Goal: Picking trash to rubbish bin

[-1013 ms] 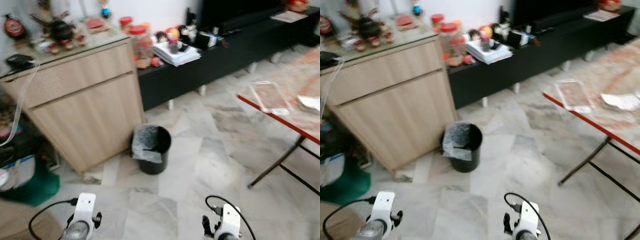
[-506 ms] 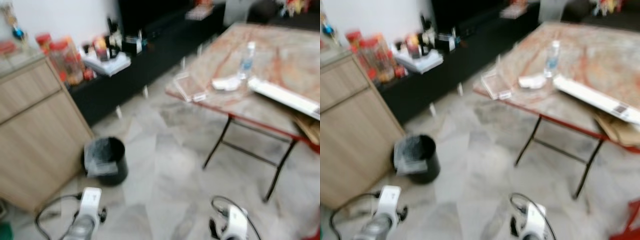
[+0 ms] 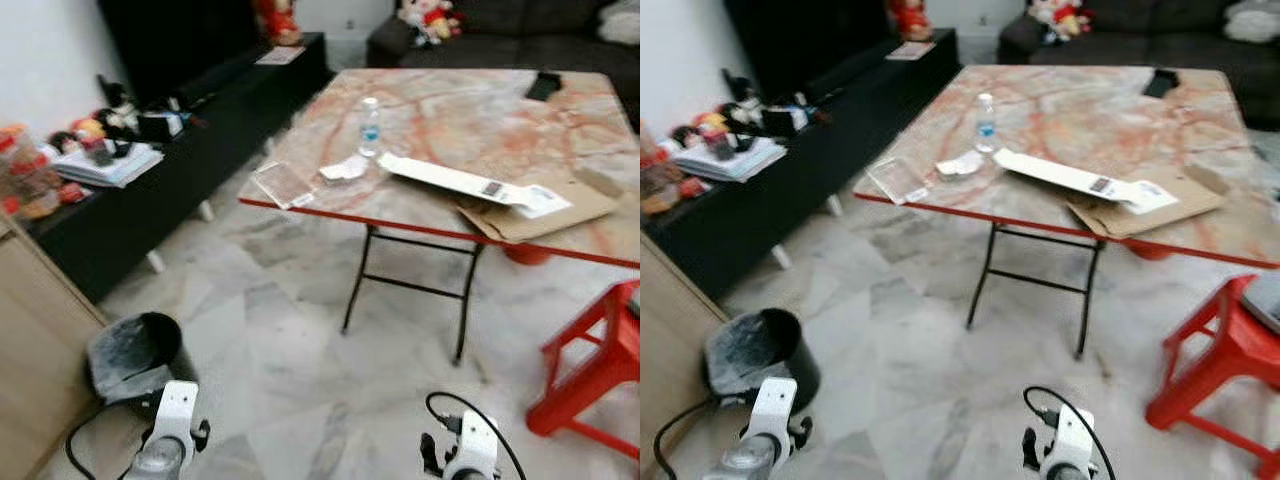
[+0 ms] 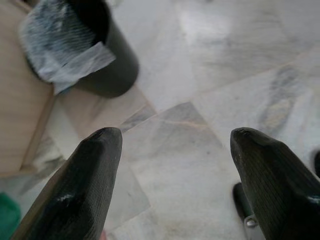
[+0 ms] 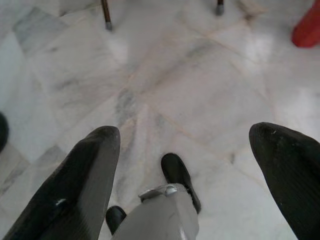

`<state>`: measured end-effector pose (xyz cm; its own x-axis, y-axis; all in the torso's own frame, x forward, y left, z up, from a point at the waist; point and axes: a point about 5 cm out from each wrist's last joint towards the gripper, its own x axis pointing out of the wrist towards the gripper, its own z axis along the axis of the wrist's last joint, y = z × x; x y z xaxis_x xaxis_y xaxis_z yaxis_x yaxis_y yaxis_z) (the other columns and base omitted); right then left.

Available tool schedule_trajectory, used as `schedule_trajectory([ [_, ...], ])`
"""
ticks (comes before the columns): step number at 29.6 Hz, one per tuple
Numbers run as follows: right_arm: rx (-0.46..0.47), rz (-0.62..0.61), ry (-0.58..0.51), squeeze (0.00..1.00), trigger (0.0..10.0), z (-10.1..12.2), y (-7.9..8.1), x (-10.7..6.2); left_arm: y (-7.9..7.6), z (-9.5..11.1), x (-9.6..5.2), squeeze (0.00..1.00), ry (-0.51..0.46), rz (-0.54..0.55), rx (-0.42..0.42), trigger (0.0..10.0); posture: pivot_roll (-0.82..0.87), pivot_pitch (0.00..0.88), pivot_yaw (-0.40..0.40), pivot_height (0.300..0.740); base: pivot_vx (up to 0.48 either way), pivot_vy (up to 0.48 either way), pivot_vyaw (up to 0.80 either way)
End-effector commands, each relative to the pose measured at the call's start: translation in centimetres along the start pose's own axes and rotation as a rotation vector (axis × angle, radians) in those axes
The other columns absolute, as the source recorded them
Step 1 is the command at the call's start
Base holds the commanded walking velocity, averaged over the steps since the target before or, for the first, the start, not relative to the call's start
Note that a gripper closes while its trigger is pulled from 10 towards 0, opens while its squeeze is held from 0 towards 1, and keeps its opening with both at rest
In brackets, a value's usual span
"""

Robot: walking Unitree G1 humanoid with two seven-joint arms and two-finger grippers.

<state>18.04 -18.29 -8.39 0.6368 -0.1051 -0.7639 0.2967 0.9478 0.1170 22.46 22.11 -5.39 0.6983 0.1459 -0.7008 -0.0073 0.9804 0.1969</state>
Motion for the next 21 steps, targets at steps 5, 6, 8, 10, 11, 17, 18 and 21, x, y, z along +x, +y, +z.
schedule_trajectory([
  [5, 0.011, 0.006, -0.013, 0.0, 10.0, 0.33, 0.45, 0.1, 0.34, 0.34, 0.09, 0.0, -0.001, 0.007, 0.01, 10.0, -0.07, 0.0, 0.112, 0.74, 0.0, 0.0, -0.77],
  [6, 0.01, 0.006, -0.013, 0.0, 10.0, 0.34, 0.44, 0.1, 0.3, 0.32, 0.09, 0.0, 0.0, 0.007, 0.01, 10.0, -0.07, 0.0, 0.109, 0.74, 0.0, 0.0, -0.77],
  [8, 0.008, 0.006, -0.013, 0.0, 10.0, 0.35, 0.47, 0.11, 0.29, 0.26, 0.07, 0.0, 0.002, 0.006, 0.008, 10.0, -0.07, 0.0, 0.107, 0.74, 0.0, 0.0, -0.77],
  [10, 0.009, 0.006, -0.014, 0.0, 10.0, 0.35, 0.49, 0.11, 0.3, 0.25, 0.07, 0.0, 0.002, 0.006, 0.008, 10.0, -0.07, 0.0, 0.107, 0.74, 0.0, 0.0, -0.77],
  [11, 0.007, 0.008, -0.013, 0.0, 10.0, 0.33, 0.52, 0.11, 0.34, 0.08, 0.03, 0.0, 0.006, 0.009, 0.004, 10.0, -0.06, 0.0, 0.103, 0.74, 0.0, 0.0, -0.76],
  [17, 0.0, 0.01, -0.005, 0.0, 10.0, 0.19, 0.48, 0.08, 0.38, -0.41, -0.08, 0.0, 0.017, 0.013, 0.0, 10.0, -0.05, 0.0, 0.098, 0.74, 0.0, 0.0, -0.76],
  [18, -0.001, 0.01, -0.005, 0.0, 10.0, 0.19, 0.47, 0.08, 0.37, -0.41, -0.08, 0.0, 0.017, 0.012, 0.001, 10.0, -0.05, 0.0, 0.098, 0.74, 0.0, 0.0, -0.76],
  [21, -0.009, 0.014, -0.006, 0.0, 10.0, 0.26, 0.5, 0.1, 0.39, -0.39, -0.08, 0.0, 0.016, 0.013, -0.002, 10.0, -0.05, 0.0, 0.098, 0.74, 0.0, 0.0, -0.76],
])
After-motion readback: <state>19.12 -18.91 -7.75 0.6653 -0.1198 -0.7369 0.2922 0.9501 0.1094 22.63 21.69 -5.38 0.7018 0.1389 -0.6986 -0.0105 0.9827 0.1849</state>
